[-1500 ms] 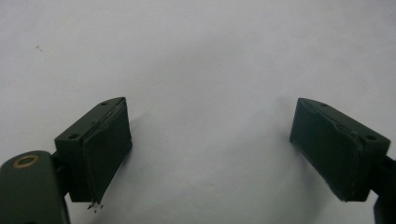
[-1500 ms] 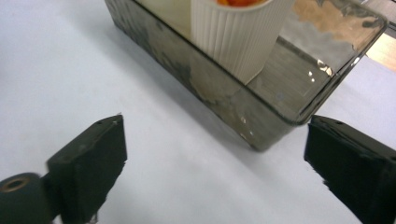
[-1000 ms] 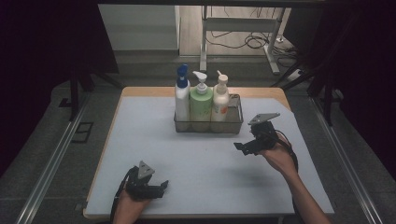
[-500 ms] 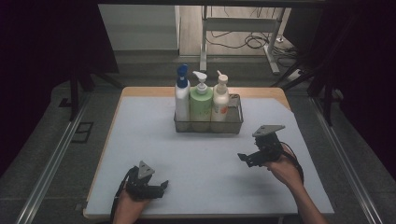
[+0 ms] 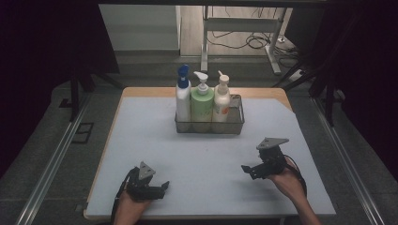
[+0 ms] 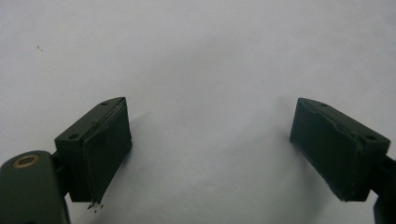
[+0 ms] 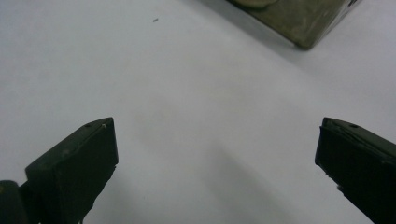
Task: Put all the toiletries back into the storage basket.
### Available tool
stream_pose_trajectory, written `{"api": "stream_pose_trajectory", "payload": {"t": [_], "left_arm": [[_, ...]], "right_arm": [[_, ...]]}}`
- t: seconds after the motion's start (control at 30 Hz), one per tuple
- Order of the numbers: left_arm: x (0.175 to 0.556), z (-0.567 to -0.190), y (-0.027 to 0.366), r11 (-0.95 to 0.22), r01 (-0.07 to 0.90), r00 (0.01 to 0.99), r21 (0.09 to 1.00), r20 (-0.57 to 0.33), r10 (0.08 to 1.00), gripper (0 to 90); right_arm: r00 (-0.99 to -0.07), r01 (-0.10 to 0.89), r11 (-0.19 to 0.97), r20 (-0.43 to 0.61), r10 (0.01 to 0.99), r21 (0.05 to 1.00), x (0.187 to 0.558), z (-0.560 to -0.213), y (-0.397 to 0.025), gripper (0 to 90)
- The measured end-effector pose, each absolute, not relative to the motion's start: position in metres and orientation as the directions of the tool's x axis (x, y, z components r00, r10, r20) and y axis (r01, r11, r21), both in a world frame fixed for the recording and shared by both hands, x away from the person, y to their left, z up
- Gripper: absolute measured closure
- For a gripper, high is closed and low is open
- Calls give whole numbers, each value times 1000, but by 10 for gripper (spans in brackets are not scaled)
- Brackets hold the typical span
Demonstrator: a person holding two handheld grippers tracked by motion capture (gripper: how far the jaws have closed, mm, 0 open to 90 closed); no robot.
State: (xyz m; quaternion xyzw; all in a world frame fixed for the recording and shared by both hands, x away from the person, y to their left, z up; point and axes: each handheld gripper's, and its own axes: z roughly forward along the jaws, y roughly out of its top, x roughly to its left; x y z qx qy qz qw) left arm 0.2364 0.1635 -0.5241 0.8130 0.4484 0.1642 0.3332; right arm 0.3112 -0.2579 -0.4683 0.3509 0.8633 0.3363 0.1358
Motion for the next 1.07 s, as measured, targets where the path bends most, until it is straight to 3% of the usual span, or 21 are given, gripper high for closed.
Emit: {"api": "stream_pose_trajectory", "payload": {"t": [1.07], "left_arm": [[236,-524,164,-376,620,544,689,-32,839,122]], "right_arm": [[-700,519,506,3,714,689,292,-522,-267,0]]}}
